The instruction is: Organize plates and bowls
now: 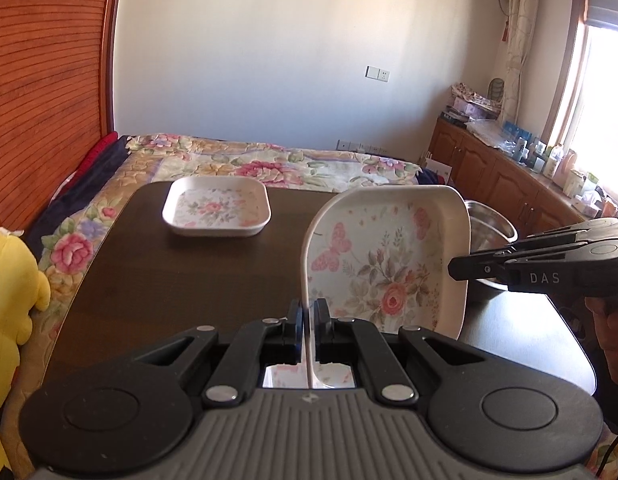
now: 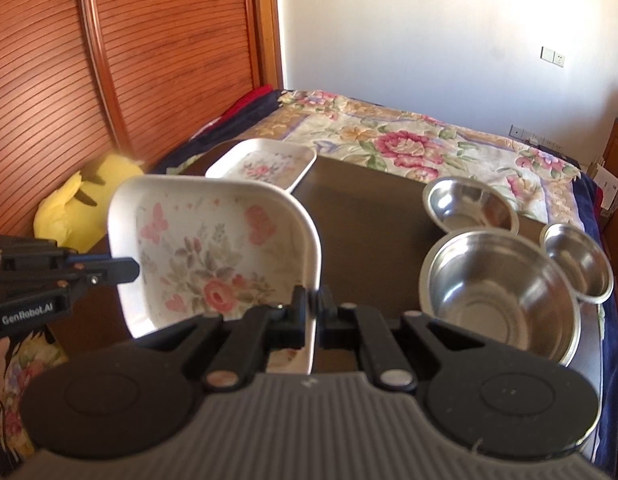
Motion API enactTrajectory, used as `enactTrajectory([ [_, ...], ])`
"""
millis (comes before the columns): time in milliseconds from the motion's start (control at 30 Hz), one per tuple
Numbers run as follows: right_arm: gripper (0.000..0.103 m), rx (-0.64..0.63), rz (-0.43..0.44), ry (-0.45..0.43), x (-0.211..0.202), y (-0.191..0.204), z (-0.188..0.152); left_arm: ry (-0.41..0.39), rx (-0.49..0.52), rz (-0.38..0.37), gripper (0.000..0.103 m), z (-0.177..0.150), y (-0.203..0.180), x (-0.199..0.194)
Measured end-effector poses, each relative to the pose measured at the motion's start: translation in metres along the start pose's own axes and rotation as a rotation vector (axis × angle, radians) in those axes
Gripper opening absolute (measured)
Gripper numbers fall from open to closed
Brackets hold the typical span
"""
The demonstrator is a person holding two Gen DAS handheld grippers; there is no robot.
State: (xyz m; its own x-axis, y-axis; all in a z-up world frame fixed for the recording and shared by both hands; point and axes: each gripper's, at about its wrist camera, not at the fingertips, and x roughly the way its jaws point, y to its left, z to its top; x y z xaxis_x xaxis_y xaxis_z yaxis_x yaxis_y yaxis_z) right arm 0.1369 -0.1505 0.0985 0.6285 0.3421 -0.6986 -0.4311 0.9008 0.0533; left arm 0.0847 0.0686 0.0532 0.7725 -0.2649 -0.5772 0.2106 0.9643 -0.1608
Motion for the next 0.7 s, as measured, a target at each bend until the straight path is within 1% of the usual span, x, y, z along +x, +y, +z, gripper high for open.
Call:
enactTrajectory([
  [267, 0.007, -0.003, 0.017, 0.022, 0.002, 0.008, -0.013, 0.035, -0.007, -0.003, 0.006, -0.01, 0.006, 0.003],
  [400, 0.007, -0.004, 0.026, 0.032, 0.002, 0.01, -0.016, 0.054, -0.018, -0.002, 0.006, -0.009, 0.009, 0.009],
  [700, 0.007, -0.003, 0.037, 0.061, 0.01, 0.012, -0.022, 0.069, -0.018, 0.006, 0.006, -0.011, 0.013, 0.018],
])
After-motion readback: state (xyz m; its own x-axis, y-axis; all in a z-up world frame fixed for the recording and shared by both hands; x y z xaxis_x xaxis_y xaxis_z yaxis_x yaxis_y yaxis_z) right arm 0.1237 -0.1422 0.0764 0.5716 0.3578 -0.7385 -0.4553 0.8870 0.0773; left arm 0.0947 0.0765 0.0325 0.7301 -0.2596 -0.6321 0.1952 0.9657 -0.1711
